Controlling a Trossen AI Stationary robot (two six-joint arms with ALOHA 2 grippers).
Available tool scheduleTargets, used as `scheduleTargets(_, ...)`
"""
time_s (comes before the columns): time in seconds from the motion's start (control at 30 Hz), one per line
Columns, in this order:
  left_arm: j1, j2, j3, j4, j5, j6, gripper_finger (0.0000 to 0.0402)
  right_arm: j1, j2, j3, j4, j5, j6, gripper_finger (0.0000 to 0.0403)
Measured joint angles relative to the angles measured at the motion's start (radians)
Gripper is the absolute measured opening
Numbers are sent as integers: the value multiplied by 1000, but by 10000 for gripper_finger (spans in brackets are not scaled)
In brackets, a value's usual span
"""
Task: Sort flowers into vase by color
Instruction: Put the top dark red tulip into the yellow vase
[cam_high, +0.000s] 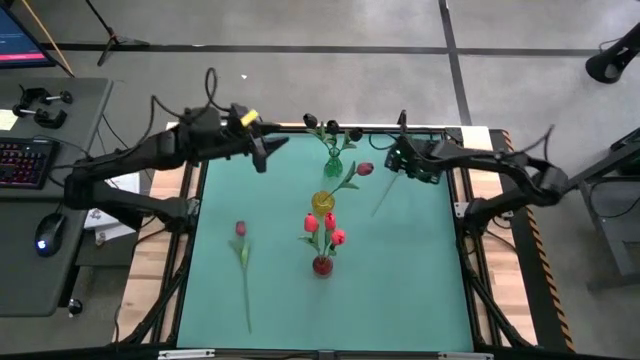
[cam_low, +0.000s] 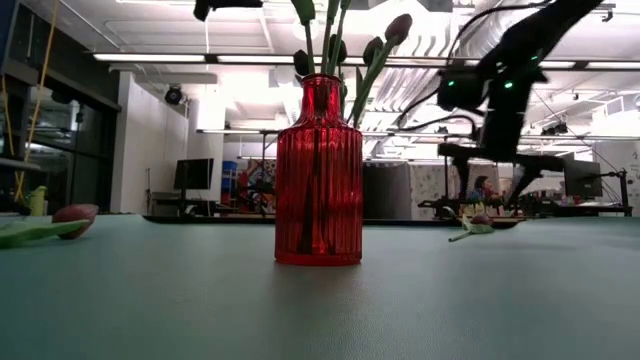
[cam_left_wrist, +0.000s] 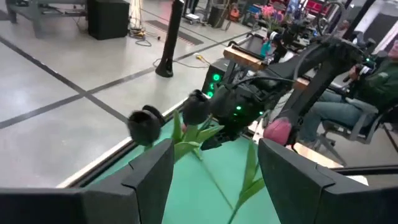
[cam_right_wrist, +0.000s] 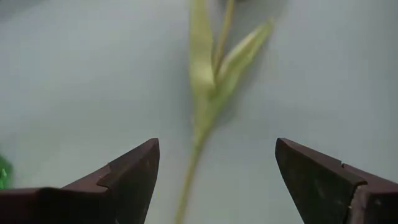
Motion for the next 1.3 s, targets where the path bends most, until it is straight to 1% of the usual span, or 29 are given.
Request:
scheduleTargets(0.13,45,-17,0,-21,45,43,221,-33,115,81,-6,14,6,309)
scheduleTargets(0.23,55,-22,0,-47,47,51,221,-56,197,132,-16,16,0,309)
scheduleTargets(0.4,55,-21,0,-89,47,45,221,-74,316,199,-87,15,-5,303)
scheduleTargets(0.53,54,-21,0,-120,48,45,221,-74,378,230,-102,12,-13,271)
scheduleTargets(0.67,54,-21,0,-122,48,45,221,-74,402,240,-103,12,-14,212)
scheduleTargets(0.77,54,-21,0,-130,48,51,221,-71,403,241,-116,14,-31,146)
scheduleTargets(0.9,54,-21,0,-137,48,56,221,-71,386,237,-163,10,-110,39)
scheduleTargets(0.93,54,-21,0,-137,48,66,221,-71,377,236,-181,13,-132,21)
scheduleTargets(0.97,54,-21,0,-137,47,77,221,-71,365,234,-190,17,-158,12)
scheduleTargets(1.1,54,-21,0,-135,47,95,221,-69,285,235,-220,33,-252,18)
scheduleTargets(1.2,54,-21,0,-121,47,94,221,-50,193,235,-221,76,-307,4)
scheduleTargets(1.3,54,-21,0,-99,47,86,221,-21,92,235,-211,126,-343,6)
